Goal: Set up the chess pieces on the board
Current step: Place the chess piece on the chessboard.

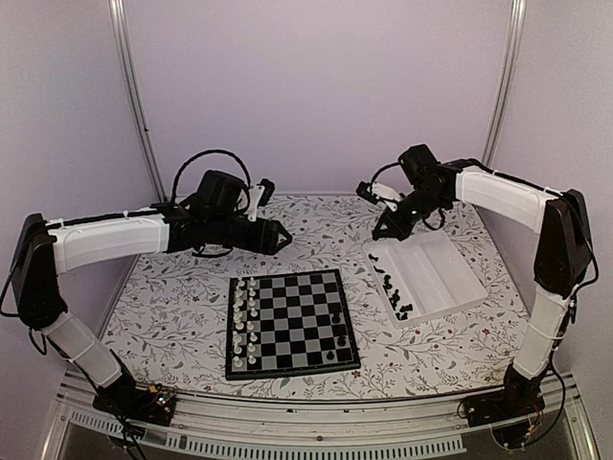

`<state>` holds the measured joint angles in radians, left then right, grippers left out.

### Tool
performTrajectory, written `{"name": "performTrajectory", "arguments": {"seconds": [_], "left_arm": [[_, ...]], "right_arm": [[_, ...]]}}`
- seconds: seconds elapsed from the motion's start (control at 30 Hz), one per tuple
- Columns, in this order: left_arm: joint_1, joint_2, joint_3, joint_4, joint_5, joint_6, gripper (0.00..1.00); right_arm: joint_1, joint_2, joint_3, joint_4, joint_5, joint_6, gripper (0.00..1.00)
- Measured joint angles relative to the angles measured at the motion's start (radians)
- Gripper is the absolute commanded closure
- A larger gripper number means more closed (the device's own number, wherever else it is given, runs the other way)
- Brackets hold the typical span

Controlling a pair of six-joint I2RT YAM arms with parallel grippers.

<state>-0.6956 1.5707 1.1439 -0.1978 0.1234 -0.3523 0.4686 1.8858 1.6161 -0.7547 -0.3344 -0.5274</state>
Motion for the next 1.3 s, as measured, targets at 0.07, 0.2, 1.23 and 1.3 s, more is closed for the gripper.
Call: {"name": "performTrajectory", "arguments": {"seconds": [0.07, 0.2, 1.23, 1.3], "left_arm": [[0.000, -0.001, -0.001, 0.000, -0.007, 0.000, 0.32], [0.000, -0.023, -0.015, 0.000, -0.040, 0.000, 0.32], [0.003, -0.282, -0.178, 0.093, -0.005, 0.053, 0.33], [0.003, -0.281, -0.178, 0.094, -0.005, 0.053, 0.33]], "right_arm": [[0.040, -0.039, -0.035, 0.003, -0.022, -0.004, 0.96], [0.161, -0.081, -0.113, 0.017, -0.079, -0.027, 0.95], [0.540, 0.068, -0.217, 0.017, -0.021, -0.166, 0.95], [0.540, 0.072, -0.217, 0.021, -0.014, -0.165, 0.95]]}}
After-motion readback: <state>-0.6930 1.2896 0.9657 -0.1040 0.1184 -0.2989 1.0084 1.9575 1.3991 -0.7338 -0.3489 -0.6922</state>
